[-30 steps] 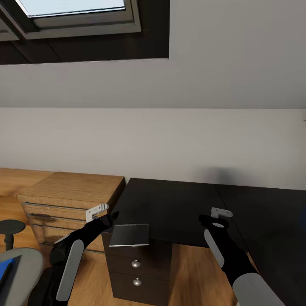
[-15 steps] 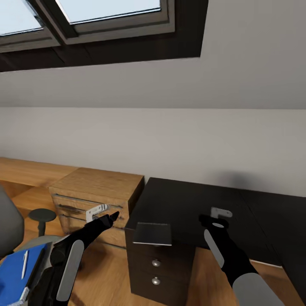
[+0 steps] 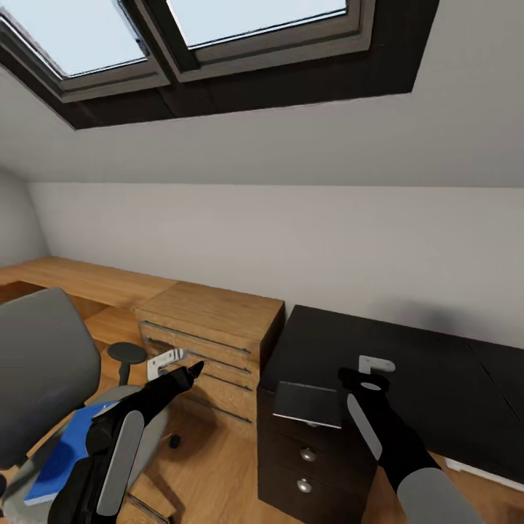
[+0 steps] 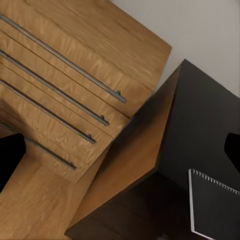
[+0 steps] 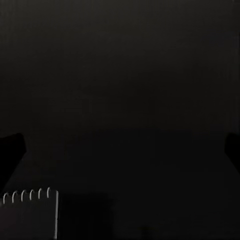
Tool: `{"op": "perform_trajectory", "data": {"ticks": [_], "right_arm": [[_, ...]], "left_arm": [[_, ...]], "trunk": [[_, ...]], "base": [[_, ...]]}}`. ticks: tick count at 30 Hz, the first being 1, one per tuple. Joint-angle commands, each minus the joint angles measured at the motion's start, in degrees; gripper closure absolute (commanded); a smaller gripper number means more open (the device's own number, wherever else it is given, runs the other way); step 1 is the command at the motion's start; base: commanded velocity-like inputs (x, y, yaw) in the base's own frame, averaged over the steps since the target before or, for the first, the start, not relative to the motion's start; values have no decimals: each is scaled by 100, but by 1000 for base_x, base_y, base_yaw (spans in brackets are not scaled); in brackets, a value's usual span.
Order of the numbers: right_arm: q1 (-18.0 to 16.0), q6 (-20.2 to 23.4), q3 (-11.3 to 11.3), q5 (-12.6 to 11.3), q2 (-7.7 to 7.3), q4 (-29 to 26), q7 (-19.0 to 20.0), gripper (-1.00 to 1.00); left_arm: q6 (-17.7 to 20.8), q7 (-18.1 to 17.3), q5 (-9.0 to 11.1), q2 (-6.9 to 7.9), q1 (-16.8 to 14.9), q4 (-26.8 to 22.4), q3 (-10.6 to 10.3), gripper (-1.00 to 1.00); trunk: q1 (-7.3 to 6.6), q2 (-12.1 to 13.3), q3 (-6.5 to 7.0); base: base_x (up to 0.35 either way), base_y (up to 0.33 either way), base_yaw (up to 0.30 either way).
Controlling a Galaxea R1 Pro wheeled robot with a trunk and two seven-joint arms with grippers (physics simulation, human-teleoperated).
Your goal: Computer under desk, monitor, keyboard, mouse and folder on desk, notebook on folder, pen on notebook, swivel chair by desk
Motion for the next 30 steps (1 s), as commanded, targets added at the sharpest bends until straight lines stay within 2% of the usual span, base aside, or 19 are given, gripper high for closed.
{"op": "perform_trajectory", "data": {"ticks": [1, 8, 23, 30], "right_arm": [[2, 26, 67, -44, -9, -12, -51, -100], [18, 21, 143, -43, -9, -18, -52, -100], [24, 20, 155, -43, -9, -2, -48, -100], [24, 20, 189, -43, -3, 5, -44, -100]], "left_arm": [[29, 33, 58, -6, -6, -9, 7, -100], [16, 41, 10, -5, -6, -43, 8, -100], [23, 50, -38, 11, -6, -96, 43, -100], [30, 50, -38, 12, -6, -97, 181, -100]], "trunk": [[0, -4, -7], [0, -4, -7], [0, -4, -7], [0, -4, -7]], "base": [[0, 3, 277], [0, 1, 277], [0, 0, 277], [0, 0, 277]]}}
